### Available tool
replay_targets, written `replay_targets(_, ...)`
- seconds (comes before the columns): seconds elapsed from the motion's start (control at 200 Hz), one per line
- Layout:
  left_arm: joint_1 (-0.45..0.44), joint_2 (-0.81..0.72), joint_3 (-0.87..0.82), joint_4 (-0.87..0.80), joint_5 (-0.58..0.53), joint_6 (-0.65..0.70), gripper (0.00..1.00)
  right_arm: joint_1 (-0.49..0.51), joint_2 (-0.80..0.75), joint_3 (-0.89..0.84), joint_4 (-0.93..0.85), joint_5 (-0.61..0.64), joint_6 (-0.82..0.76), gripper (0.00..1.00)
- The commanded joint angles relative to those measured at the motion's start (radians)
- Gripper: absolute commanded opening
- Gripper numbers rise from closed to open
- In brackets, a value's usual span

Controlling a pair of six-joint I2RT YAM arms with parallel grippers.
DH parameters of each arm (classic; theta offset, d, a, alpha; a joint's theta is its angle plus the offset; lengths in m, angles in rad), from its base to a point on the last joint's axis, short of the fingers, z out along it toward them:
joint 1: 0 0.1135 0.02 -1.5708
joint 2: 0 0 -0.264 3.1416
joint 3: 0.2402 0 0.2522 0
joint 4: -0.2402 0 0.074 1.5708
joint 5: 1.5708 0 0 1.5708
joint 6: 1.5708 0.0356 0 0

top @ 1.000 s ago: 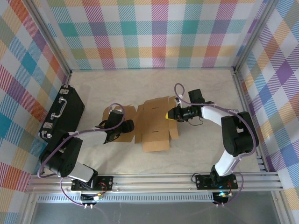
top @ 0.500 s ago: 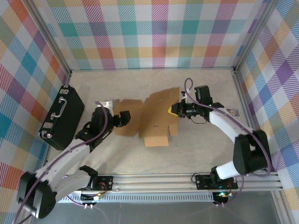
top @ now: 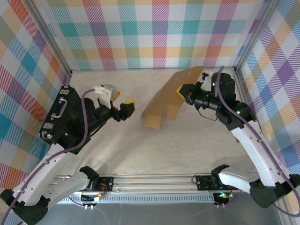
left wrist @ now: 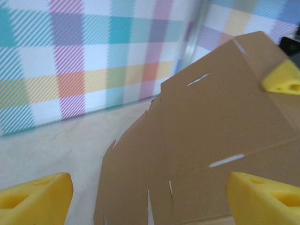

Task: Fold the paper box

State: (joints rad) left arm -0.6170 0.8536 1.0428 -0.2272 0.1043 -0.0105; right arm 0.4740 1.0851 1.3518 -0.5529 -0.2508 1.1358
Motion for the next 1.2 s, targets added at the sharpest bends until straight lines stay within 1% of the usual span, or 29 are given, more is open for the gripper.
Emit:
replay_targets(0.0, -0.045, -0.006, 0.073, -0.036, 0.139, 0.213, 0.86, 0.014, 0.012, 0.025, -0.084, 0.086, 0.114, 0.0)
replay_targets(0.145, -0.066, -0.009, 0.087, -0.012, 0.251, 0.421, 0.88, 0.019, 0.054, 0.073, -0.043, 0.062, 0.195, 0.0)
replay_targets(0.245, -0.087, 0.019, 0.119, -0.042, 0.289, 0.525, 0.88, 0.027, 0.092, 0.146, -0.063, 0.107, 0.215, 0.0)
replay_targets(0.26, -0.091, 0.024, 0.127, -0.077, 0.295, 0.54, 0.88, 0.029, 0.096, 0.155, -0.064, 0.112, 0.219, 0.0)
replay_targets(0.41, -0.161, 0.052, 0.18, -0.144, 0.297, 0.655, 0.88, 0.038, 0.136, 0.219, -0.06, 0.145, 0.245, 0.0)
replay_targets(0.48, -0.201, 0.072, 0.198, -0.147, 0.264, 0.676, 0.88, 0.038, 0.15, 0.233, -0.064, 0.148, 0.268, 0.0)
replay_targets(0.55, -0.25, 0.093, 0.204, -0.131, 0.198, 0.703, 0.88, 0.041, 0.158, 0.237, -0.061, 0.158, 0.281, 0.0)
replay_targets(0.63, -0.299, 0.107, 0.173, -0.061, 0.096, 0.743, 0.89, 0.046, 0.164, 0.232, -0.047, 0.157, 0.298, 0.0)
replay_targets(0.67, -0.318, 0.119, 0.16, 0.001, 0.043, 0.753, 0.89, 0.047, 0.165, 0.233, -0.049, 0.16, 0.304, 0.0)
replay_targets(0.72, -0.327, 0.136, 0.158, 0.028, 0.0, 0.753, 0.89, 0.05, 0.167, 0.235, -0.052, 0.163, 0.309, 0.0)
replay_targets(0.8, -0.334, 0.155, 0.14, 0.091, -0.048, 0.73, 0.86, 0.053, 0.164, 0.233, -0.052, 0.169, 0.324, 0.0)
replay_targets(0.9, -0.341, 0.179, 0.115, 0.162, -0.068, 0.712, 0.84, 0.056, 0.156, 0.231, -0.038, 0.174, 0.331, 0.0)
replay_targets(0.95, -0.347, 0.203, 0.116, 0.17, -0.089, 0.712, 0.82, 0.058, 0.155, 0.233, -0.037, 0.177, 0.332, 0.0)
replay_targets(1.04, -0.352, 0.236, 0.129, 0.171, -0.133, 0.716, 0.75, 0.058, 0.157, 0.24, -0.042, 0.175, 0.327, 0.0)
replay_targets(1.14, -0.354, 0.245, 0.128, 0.189, -0.192, 0.708, 0.63, 0.058, 0.151, 0.242, -0.051, 0.187, 0.319, 0.0)
replay_targets(1.195, -0.354, 0.238, 0.118, 0.196, -0.209, 0.713, 0.61, 0.058, 0.148, 0.238, -0.051, 0.192, 0.319, 0.0)
